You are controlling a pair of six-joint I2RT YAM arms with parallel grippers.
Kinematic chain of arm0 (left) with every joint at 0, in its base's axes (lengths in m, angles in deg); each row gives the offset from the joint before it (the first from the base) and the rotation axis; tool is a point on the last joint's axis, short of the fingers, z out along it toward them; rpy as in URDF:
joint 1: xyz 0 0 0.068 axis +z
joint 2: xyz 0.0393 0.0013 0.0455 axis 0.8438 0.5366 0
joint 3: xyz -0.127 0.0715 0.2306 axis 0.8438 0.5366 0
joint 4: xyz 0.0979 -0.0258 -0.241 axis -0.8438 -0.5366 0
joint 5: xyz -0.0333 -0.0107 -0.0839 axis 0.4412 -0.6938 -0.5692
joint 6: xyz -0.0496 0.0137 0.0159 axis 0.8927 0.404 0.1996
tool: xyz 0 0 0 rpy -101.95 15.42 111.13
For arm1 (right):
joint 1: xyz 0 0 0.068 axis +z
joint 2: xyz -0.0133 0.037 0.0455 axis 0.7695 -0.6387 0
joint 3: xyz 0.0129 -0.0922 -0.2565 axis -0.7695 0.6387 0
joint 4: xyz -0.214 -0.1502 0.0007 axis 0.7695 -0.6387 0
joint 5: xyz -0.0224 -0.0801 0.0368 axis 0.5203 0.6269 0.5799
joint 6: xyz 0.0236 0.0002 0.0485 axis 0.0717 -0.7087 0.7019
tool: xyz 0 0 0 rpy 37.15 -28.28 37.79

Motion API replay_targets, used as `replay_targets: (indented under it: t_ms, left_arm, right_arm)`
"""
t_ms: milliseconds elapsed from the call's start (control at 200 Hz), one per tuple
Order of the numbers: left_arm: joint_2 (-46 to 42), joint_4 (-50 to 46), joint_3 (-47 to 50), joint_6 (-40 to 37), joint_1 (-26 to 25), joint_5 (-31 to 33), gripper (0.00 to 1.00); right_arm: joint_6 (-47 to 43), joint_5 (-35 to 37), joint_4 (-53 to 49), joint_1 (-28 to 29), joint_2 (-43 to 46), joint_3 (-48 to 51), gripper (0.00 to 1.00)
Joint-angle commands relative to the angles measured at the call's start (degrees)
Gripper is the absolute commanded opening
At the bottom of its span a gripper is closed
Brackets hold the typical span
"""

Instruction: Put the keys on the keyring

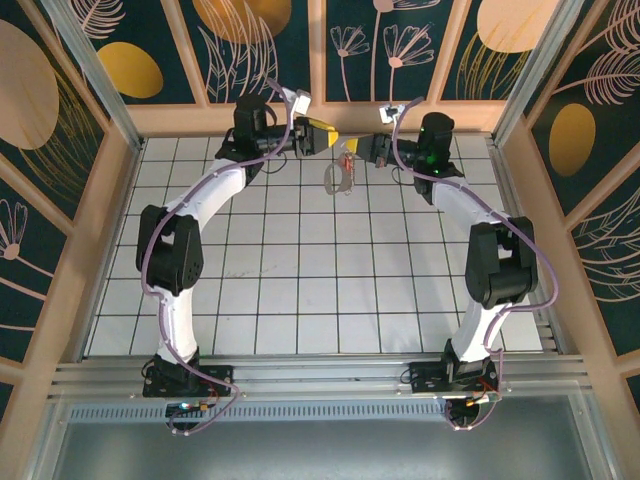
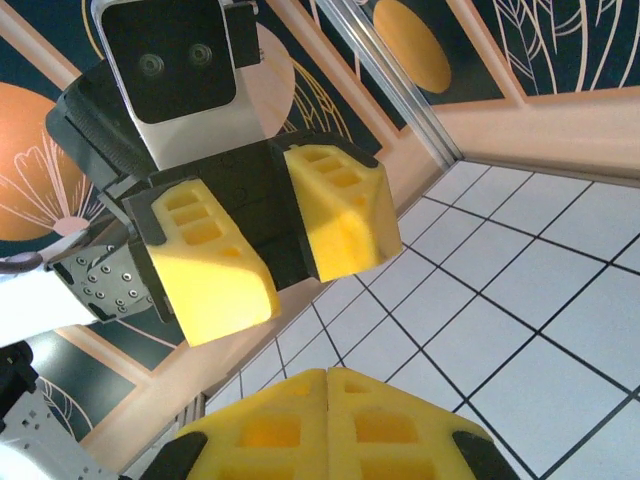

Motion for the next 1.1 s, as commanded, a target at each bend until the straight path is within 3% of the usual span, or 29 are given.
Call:
replay_targets:
  t_ms: [0,1096]
  left_arm:
    - [1.0,-3.1,-2.3,-2.8,0.5,-4.8,0.38]
    - [3.4,-2.4,-2.3,-1.8,-0.4,-10.0,0.31]
  right_arm:
    - [-2.2,-2.7,0.1,-0.3,-0.7,-2.9,0.0]
    - [-1.9,-3.5,0.6,1.2,-1.3,-3.6,0.0]
